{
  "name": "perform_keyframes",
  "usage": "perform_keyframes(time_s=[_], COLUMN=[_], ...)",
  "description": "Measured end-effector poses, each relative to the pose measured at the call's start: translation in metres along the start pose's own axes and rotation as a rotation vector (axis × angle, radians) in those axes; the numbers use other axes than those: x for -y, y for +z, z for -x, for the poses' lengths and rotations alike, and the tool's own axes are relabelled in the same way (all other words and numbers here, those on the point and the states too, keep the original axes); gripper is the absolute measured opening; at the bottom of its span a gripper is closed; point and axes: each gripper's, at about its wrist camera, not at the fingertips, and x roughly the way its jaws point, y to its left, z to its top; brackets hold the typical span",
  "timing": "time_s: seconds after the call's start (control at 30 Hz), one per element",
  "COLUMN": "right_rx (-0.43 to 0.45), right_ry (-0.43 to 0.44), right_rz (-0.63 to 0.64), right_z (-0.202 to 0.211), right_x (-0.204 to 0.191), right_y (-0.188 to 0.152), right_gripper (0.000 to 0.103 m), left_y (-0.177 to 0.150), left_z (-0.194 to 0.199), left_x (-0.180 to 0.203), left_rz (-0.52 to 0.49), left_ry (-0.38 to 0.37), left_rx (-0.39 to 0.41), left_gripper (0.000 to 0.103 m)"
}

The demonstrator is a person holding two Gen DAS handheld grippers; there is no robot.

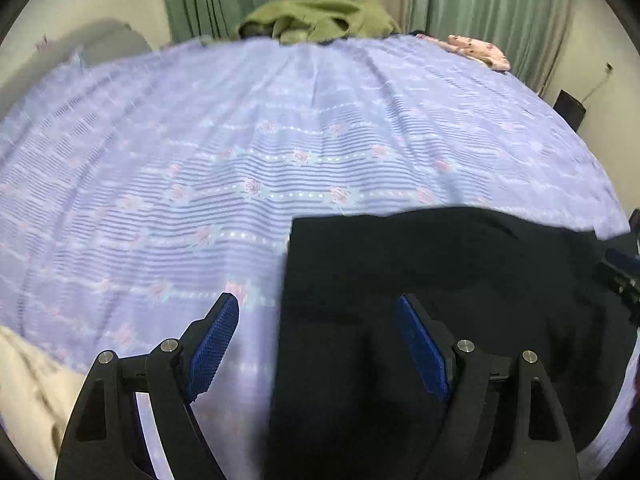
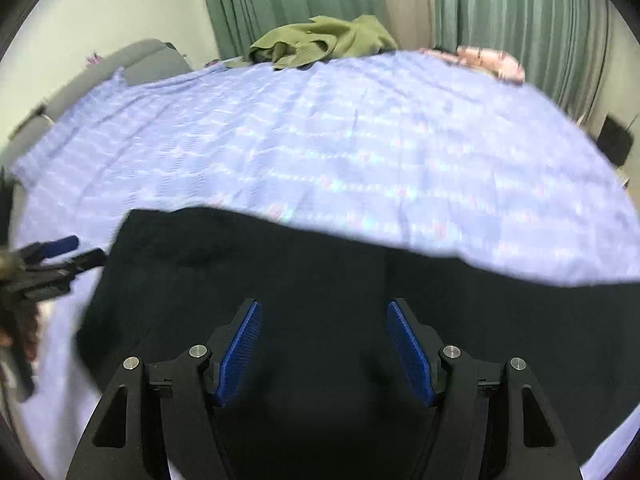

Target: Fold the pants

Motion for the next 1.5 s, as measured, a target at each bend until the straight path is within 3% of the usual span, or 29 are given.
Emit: perform_keyframes(time_s=[0.1, 0.2, 0.23, 0.3, 0.33, 0.47, 0.57, 0.63, 0.8, 0.83, 0.87, 0.93, 1.07, 1.2, 1.37, 1.5], right_rx=[0.005, -0.007, -0.01, -0.019, -0.021, -0.022, -0.009, -0.005, 0.029, 0.04, 0.054, 0.098, 0.197, 0.231, 0.216, 0.215], right_ry=[-0.03, -0.065, -0.062, -0.048, -0.042, -0.046, -0.056, -0.078, -0.163, -0.184, -0.214, -0.22, -0.205, -0.192, -0.229, -0.348], right_rz=[-0.018, -0.046, -0.054, -0.062, -0.066, -0.081, -0.08, -0.071, -0.019, -0.012, -0.002, 0.007, -0.034, -0.098, -0.183, -0.24], right_z=[-0.021, -0.038, -0.042, -0.045, -0.047, -0.054, -0.057, -0.059, -0.049, -0.044, -0.037, -0.014, 0.044, 0.104, 0.155, 0.186], right_x=[-0.004, -0.002, -0.002, -0.004, -0.004, -0.009, -0.011, -0.012, -0.005, -0.003, 0.0, 0.01, 0.048, 0.114, 0.198, 0.278], right_y=[0.012, 0.014, 0.012, 0.007, 0.005, 0.001, 0.003, 0.005, 0.009, 0.01, 0.01, 0.011, 0.005, -0.014, -0.041, -0.073], right_gripper=[0.067, 0.067, 0.067, 0.067, 0.067, 0.067, 0.067, 0.067, 0.067, 0.067, 0.067, 0.067, 0.072, 0.075, 0.075, 0.075], left_y=[0.015, 0.021, 0.021, 0.02, 0.019, 0.018, 0.011, 0.005, 0.006, 0.008, 0.008, 0.008, 0.001, -0.012, -0.026, -0.033], left_z=[-0.021, -0.043, -0.049, -0.05, -0.046, -0.022, -0.019, -0.031, -0.027, -0.017, -0.005, 0.032, 0.085, 0.116, 0.121, 0.115], left_x=[-0.005, -0.009, -0.008, -0.008, -0.007, -0.01, -0.029, -0.032, -0.017, -0.009, -0.002, 0.026, 0.088, 0.163, 0.259, 0.348], left_rz=[0.048, 0.103, 0.12, 0.143, 0.141, 0.168, 0.286, 0.314, 0.234, 0.201, 0.174, 0.084, -0.078, -0.176, -0.236, -0.267], left_ry=[-0.029, -0.054, -0.086, -0.089, -0.085, -0.021, 0.001, 0.008, 0.143, 0.209, 0.254, 0.281, 0.234, 0.124, -0.014, -0.141], left_rx=[-0.042, -0.088, -0.103, -0.098, -0.079, 0.018, 0.066, 0.049, 0.048, 0.064, 0.088, 0.177, 0.238, 0.241, 0.207, 0.174], left_gripper=[0.074, 0.052, 0.04, 0.033, 0.016, 0.007, 0.007, 0.007, 0.017, 0.029, 0.05, 0.065, 0.073, 0.078, 0.082, 0.082])
